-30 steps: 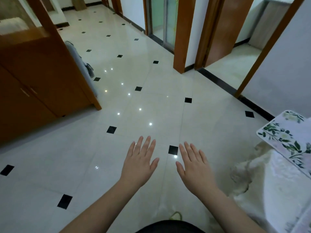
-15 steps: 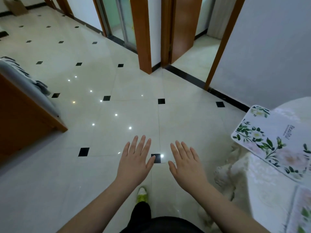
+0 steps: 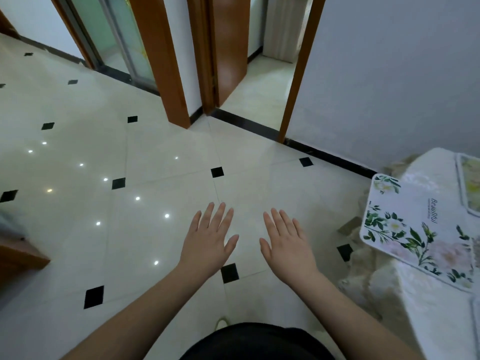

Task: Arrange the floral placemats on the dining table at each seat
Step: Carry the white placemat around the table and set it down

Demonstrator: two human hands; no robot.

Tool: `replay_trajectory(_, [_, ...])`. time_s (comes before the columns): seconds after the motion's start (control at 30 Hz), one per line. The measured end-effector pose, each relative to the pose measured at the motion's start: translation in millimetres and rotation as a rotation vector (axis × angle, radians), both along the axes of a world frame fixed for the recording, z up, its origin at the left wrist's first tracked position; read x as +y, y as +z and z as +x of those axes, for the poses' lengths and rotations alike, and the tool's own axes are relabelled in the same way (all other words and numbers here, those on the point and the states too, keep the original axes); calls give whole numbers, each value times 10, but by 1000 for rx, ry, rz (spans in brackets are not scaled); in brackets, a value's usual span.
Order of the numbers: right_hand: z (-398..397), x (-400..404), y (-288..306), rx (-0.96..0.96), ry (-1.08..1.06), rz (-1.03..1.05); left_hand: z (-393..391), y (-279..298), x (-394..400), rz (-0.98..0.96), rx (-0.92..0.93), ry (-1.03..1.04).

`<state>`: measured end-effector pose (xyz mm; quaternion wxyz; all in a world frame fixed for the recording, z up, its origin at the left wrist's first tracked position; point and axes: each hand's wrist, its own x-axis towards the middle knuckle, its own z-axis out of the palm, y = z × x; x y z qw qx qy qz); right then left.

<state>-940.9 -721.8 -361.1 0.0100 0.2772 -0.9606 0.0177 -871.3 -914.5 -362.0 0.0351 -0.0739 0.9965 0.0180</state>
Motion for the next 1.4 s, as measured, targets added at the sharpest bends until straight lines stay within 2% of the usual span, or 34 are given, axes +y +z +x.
replay_trajectory(0.4, [-902,202,-52,-27,-205,23,-1319,2,8,37,-10,-190])
replay_trajectory(0.93, [-2643,1216,-225,-96,-407,-88,-3507,161,1070,40,-42,-436])
replay_trajectory(1.4, [-3435,1727,-251,-85,-664,-154,-4731,-30,1639,-43,-70,-717])
